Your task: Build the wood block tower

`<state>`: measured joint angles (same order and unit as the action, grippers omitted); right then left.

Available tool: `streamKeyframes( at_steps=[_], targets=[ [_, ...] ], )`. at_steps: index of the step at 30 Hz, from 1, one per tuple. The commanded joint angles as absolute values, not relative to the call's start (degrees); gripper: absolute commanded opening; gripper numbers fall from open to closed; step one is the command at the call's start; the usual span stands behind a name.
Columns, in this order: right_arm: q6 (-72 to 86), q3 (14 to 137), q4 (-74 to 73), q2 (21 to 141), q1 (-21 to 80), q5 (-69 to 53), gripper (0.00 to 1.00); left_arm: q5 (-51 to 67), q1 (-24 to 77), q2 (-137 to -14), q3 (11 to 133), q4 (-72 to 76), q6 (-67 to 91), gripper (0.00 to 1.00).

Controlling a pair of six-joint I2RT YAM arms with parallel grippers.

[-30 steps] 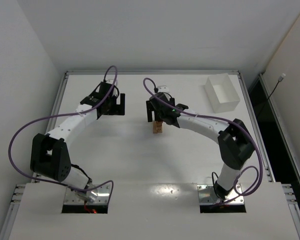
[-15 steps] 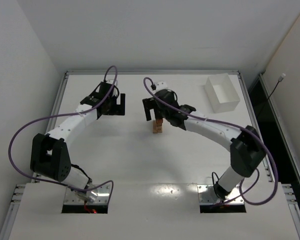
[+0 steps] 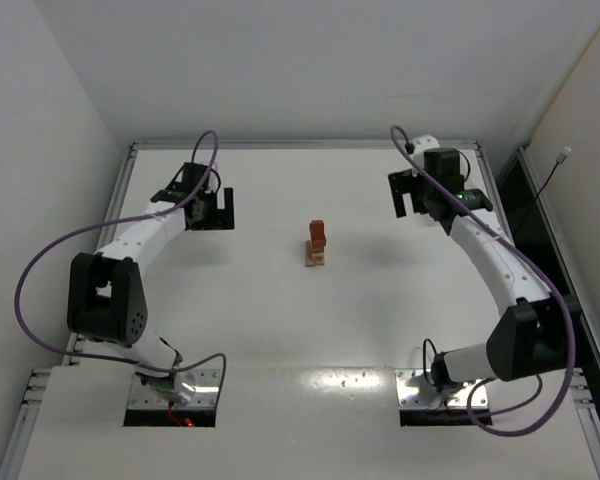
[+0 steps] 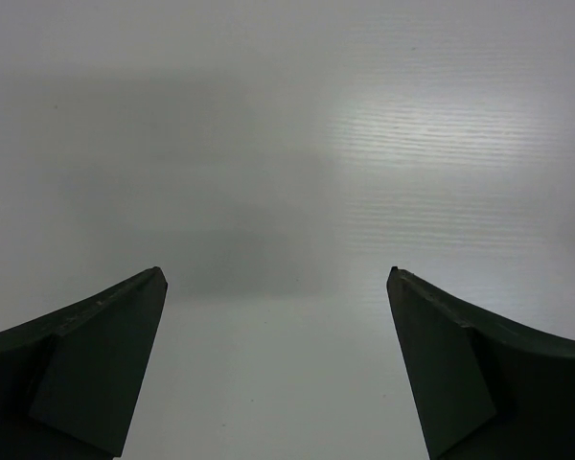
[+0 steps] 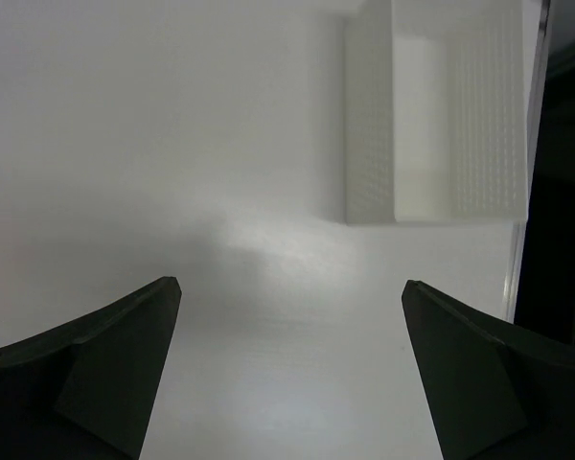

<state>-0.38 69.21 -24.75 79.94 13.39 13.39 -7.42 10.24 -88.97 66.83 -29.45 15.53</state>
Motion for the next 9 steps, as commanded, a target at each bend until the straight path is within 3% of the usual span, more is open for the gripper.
streamKeyframes(
  at_steps=[1,9],
  targets=[
    [-4.9,65.1,-30.1,80.5,7.5,5.6,1.0,-6.7,9.6,-91.6,67.8,-29.0,14.9,1.0],
    [-3.9,61.9,-27.8,79.4,1.1,1.4,1.0,-6.3,9.1,-92.5,67.7,-29.0,14.0,1.0]
  ],
)
